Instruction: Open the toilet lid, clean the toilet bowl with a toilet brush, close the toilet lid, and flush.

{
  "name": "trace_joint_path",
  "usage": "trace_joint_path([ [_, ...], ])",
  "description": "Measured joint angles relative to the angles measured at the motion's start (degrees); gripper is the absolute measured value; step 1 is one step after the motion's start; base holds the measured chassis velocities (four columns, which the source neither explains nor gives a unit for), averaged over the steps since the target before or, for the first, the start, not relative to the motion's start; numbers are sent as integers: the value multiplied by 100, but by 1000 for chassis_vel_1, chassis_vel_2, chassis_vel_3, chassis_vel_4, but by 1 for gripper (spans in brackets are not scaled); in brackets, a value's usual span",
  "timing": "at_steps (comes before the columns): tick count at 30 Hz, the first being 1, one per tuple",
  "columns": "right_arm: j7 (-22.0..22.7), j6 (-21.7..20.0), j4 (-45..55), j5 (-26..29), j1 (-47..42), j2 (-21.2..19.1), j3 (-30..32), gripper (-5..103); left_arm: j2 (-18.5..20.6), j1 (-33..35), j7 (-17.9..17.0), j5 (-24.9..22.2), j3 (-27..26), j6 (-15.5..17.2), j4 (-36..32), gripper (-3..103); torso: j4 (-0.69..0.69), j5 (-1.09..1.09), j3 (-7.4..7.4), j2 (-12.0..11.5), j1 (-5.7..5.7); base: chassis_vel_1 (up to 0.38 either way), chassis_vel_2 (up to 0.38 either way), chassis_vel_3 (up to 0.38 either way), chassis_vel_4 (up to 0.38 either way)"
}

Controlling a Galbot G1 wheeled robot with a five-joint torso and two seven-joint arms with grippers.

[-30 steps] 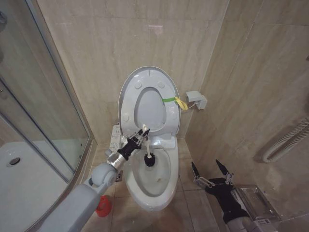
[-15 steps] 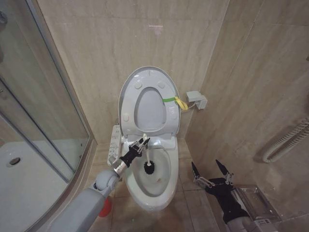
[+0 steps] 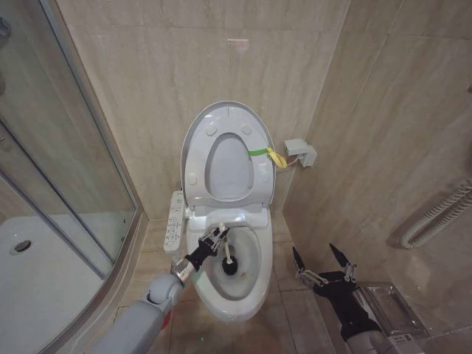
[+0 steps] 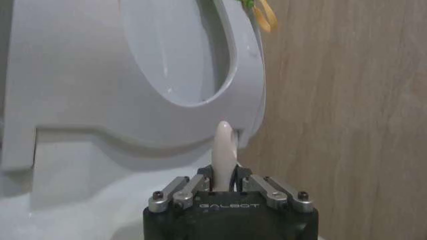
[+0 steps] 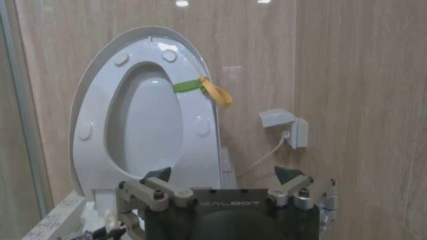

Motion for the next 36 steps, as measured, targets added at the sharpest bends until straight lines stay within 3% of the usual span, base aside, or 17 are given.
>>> trace_joint_path([
  [8,0,0,0,0,0,0,0,100,-106,59,60,178,-68,-122,257,22,0,0,0,0,0,0,0,0,0],
  [19,0,0,0,0,0,0,0,100,-242,-161,22,-213,141,80,-683,22,-1,0,0,0,0,0,0,0,0],
  [36,0,0,0,0,0,0,0,100,-776,-362,380,-766,348,-147,279,21,0,0,0,0,1,0,0,0,0],
])
